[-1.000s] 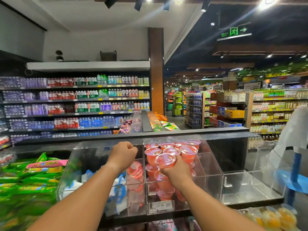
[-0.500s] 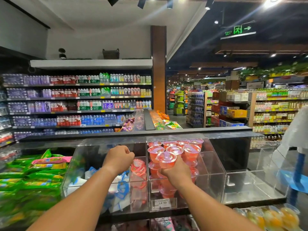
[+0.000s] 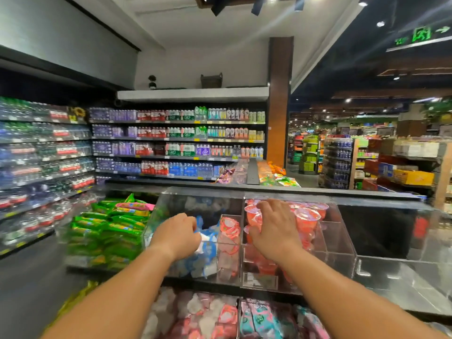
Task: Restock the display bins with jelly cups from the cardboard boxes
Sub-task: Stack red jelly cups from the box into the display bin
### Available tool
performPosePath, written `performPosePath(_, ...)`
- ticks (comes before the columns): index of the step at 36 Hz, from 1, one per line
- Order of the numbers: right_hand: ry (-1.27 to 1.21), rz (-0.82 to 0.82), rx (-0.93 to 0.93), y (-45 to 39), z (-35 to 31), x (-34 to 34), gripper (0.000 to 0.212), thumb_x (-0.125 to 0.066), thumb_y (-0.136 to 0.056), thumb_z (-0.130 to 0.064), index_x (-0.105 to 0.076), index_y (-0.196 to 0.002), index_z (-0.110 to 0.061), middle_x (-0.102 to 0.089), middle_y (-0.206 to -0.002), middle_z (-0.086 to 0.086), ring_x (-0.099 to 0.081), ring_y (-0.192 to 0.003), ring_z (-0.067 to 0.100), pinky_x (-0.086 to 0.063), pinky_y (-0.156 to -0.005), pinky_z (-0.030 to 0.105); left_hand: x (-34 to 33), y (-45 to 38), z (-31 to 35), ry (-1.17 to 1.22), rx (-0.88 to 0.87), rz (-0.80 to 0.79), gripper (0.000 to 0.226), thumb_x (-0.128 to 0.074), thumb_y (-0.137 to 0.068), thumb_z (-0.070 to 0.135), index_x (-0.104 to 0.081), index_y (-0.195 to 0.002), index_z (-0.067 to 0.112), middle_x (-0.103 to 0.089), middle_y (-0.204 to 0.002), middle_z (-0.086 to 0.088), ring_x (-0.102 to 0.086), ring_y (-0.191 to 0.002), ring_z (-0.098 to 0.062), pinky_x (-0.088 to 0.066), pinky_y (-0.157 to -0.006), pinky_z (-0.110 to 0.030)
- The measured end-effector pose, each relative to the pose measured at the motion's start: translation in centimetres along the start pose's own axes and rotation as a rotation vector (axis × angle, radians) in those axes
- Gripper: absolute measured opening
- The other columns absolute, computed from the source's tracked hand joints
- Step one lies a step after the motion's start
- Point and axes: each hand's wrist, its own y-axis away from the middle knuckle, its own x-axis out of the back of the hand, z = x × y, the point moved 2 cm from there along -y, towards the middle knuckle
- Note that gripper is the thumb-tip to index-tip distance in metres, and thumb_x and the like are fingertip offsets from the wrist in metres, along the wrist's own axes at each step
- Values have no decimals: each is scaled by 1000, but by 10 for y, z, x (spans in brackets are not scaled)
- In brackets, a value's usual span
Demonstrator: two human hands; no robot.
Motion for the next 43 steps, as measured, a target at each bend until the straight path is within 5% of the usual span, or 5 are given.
performPosePath(7,-30,-147,335,51,-87,-55,39,-55,-72,-38,-66,-98,-12,-61,-100,10,-58,-101,37,-47,-87,44,15,139,-61,-55,371,-1,27,-53,-92,39,-67,-108,23,-64,-117,-3,-62,-110,-27,-50,-86,-35)
performPosePath(12,7,-541,451,145,-160,-89,47,-53,-89,-42,-55,-129,-17,-53,-133,9,-46,-127,34,-42,-102,41,18,281,-110,-72,685,-92,28,-54,-92,39,-67,-108,20,-65,-120,-6,-61,-116,-29,-51,-91,-35)
performPosePath(24,-129,-973,874,391,-309,-90,62,-57,-87,-51,-44,-139,-19,-45,-141,9,-36,-134,35,-32,-109,49,39,558,-142,-72,1230,-149,34,-55,-90,41,-65,-114,20,-67,-120,-4,-64,-109,-27,-52,-88,-36)
performPosePath(34,-174,-1081,854,449,-370,-107,57,-55,-89,-55,-44,-134,-21,-47,-136,5,-39,-129,33,-34,-104,48,28,645,-198,-47,1325,-215,78,-38,-76,53,-47,-148,23,-41,-158,-6,-36,-145,-34,-35,-116,-44)
performPosePath(43,-138,-1169,763,434,-412,-189,57,-57,-89,-57,-46,-131,-21,-47,-135,6,-40,-129,34,-35,-106,49,-16,595,-282,2,1276,-278,34,-54,-93,41,-65,-115,20,-61,-131,-9,-53,-127,-33,-44,-102,-40)
